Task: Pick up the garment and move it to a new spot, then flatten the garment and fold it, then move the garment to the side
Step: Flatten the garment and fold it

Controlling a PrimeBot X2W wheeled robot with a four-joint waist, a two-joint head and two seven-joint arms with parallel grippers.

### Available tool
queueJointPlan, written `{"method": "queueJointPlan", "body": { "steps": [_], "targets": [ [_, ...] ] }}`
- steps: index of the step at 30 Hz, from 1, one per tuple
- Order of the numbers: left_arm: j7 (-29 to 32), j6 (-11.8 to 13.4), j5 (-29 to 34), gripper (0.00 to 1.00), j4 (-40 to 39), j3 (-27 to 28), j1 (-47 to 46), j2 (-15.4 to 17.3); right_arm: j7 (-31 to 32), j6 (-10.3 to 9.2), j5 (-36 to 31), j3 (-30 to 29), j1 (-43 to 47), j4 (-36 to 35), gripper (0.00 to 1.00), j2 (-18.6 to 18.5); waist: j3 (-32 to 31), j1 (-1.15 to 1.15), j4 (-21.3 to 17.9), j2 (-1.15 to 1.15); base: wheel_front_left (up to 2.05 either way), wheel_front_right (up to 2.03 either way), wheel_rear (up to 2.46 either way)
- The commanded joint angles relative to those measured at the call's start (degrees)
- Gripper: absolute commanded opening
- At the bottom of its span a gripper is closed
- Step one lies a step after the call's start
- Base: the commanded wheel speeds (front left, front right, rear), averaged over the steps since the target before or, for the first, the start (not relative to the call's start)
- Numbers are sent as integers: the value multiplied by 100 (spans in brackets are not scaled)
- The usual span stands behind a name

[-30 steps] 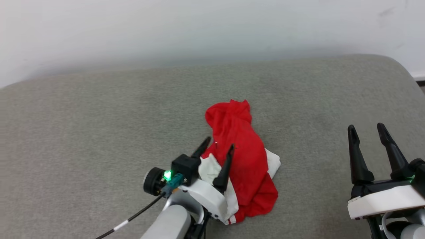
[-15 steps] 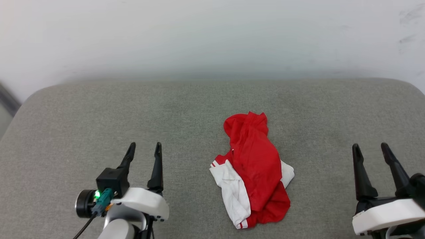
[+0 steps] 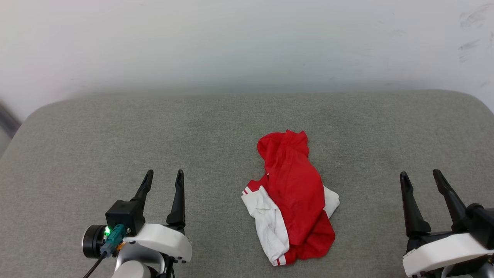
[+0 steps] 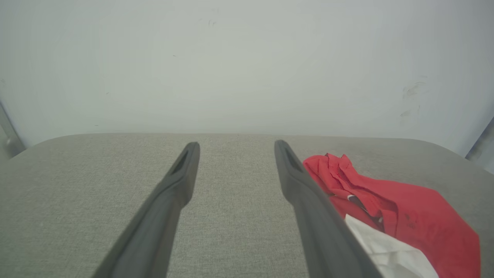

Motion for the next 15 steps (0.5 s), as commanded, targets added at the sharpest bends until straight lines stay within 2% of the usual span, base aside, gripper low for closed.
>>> {"method": "queueJointPlan", "body": {
  "steps": [1, 4, 7, 15],
  "targets": [
    [4, 36, 41, 100, -25, -7, 21, 28, 17, -2, -30, 8, -56, -19, 100, 9, 6, 0, -4, 0, 0, 0, 0],
    [151, 65, 118, 100, -67, -104, -116, 33, 55, -2, -134, -29, -80, -77, 100, 9, 67, 0, 15, 0, 0, 0, 0],
    [528, -56, 188, 100, -126, -424, -344, -106, 106, -2, -222, -78, -122, -181, 100, 9, 176, 0, 59, 0, 0, 0, 0],
    [2071, -749, 131, 100, 109, -1532, -890, -471, 251, -2, -289, -78, -264, -395, 100, 8, 533, 0, 0, 0, 0, 0, 0]
  ]
}}
